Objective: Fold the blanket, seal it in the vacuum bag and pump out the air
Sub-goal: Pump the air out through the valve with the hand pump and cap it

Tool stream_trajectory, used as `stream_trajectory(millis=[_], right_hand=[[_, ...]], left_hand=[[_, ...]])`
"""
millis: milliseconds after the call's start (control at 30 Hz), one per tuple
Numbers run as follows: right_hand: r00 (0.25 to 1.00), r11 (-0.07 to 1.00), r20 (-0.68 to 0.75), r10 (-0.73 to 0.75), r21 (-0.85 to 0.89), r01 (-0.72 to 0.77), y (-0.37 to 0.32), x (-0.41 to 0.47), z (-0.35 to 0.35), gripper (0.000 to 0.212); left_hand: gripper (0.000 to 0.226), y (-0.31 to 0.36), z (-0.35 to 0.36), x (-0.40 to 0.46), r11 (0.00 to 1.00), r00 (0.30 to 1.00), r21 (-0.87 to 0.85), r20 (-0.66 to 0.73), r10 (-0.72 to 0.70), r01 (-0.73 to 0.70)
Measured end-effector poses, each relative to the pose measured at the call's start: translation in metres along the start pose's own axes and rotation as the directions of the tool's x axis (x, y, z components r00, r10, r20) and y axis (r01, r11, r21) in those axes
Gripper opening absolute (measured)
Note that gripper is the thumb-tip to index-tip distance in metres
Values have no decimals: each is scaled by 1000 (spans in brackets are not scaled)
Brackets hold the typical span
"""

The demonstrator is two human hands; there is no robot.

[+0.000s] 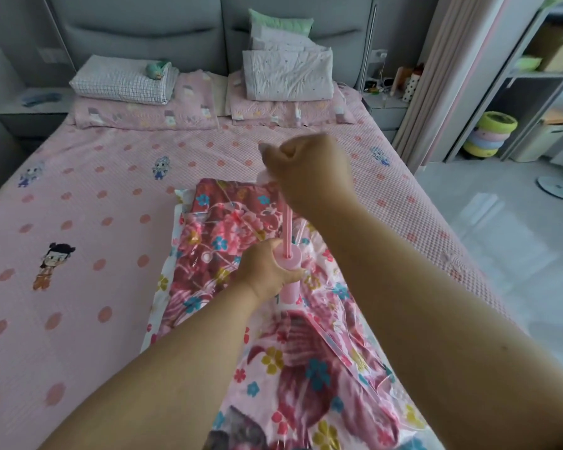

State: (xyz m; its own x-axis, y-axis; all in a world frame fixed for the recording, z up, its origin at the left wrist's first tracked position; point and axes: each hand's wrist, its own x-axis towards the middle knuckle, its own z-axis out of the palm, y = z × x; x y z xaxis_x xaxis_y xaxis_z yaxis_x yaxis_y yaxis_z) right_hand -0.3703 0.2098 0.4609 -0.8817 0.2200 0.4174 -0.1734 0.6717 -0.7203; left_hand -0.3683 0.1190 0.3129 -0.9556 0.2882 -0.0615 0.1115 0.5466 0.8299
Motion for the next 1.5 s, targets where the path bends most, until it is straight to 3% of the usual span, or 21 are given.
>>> stream_trajectory(millis=[67, 100, 200, 233, 333, 400, 467, 500, 567, 633, 700, 800, 900, 967, 1067, 1167, 1233, 1300, 1367, 1433, 1500], right_hand=[[1000, 999, -7, -14, -40, 13, 4, -4, 3, 52], [996, 990, 73, 47, -139, -36, 17, -18, 10, 49], [869, 908, 320, 377, -313, -278, 47, -64, 24, 42], [873, 914, 314, 373, -287, -287, 46, -60, 25, 43], [992, 985, 89, 90, -153, -75, 14, -16, 13, 52], [997, 998, -51, -50, -33, 48, -2, -2, 4, 56], [999, 993, 22, 25, -118, -22, 11, -18, 8, 56], [981, 970, 128, 144, -213, -115, 24, -34, 14, 52], [885, 904, 278, 374, -325, -279, 41, -58, 19, 46], [918, 933, 239, 318, -250, -258, 36, -46, 18, 49], [990, 990, 77, 121, -79, -115, 15, -17, 8, 55], [1000, 1000, -4, 17, 11, -17, 8, -4, 0, 56], [919, 943, 257, 300, -226, -245, 39, -44, 17, 48], [855, 907, 326, 404, -267, -326, 48, -57, 21, 48], [972, 981, 137, 192, -58, -185, 30, -24, 11, 53], [998, 996, 51, 32, 78, -36, 16, -6, 3, 56], [973, 990, 186, 137, -67, -127, 32, -25, 14, 55], [881, 928, 320, 349, -248, -277, 49, -48, 21, 49], [877, 926, 312, 366, -215, -310, 48, -47, 20, 49], [968, 982, 170, 186, -58, -179, 30, -25, 10, 57], [999, 997, 46, 18, 79, -22, 11, -4, -1, 59]], left_hand=[[36, 1, 1, -2, 1000, 1000, 0, 0, 0, 0], [35, 0, 2, -3, 1000, 1000, 17, 4, 9, -9], [31, -5, 5, -10, 995, 999, 98, 42, 23, -27], [31, -5, 3, -10, 996, 999, 86, 40, 3, -6], [37, -1, -1, -7, 1000, 1000, 14, -14, -20, 20], [39, 2, -1, -6, 1000, 1000, 4, -7, -9, 9], [34, 3, 0, -4, 1000, 1000, 19, 2, -17, 17], [29, 0, 1, -3, 998, 1000, 53, 25, -16, 14], [28, -1, 3, -5, 993, 998, 120, 63, 15, -23], [29, -2, 2, -5, 997, 999, 68, 33, 27, -29], [33, -3, 1, -3, 1000, 1000, -2, 11, 21, -21], [37, -2, 4, -2, 1000, 1000, -20, 6, 12, -12], [34, -6, 8, -6, 999, 1000, 38, 0, 26, -26], [34, -7, 9, -8, 998, 999, 43, 18, 47, -47], [40, -4, 8, -6, 999, 999, -19, -40, 26, -26], [49, -1, 14, -7, 996, 994, -83, -104, -22, 13], [52, -2, 14, -9, 998, 988, -60, -151, -34, 25], [53, -4, 15, -10, 999, 989, -36, -150, -6, 0], [49, -5, 15, -10, 999, 989, -42, -147, 17, -23], [47, -5, 14, -9, 998, 988, -61, -151, 5, -14], [47, -5, 14, -6, 997, 989, -80, -151, -14, 2]])
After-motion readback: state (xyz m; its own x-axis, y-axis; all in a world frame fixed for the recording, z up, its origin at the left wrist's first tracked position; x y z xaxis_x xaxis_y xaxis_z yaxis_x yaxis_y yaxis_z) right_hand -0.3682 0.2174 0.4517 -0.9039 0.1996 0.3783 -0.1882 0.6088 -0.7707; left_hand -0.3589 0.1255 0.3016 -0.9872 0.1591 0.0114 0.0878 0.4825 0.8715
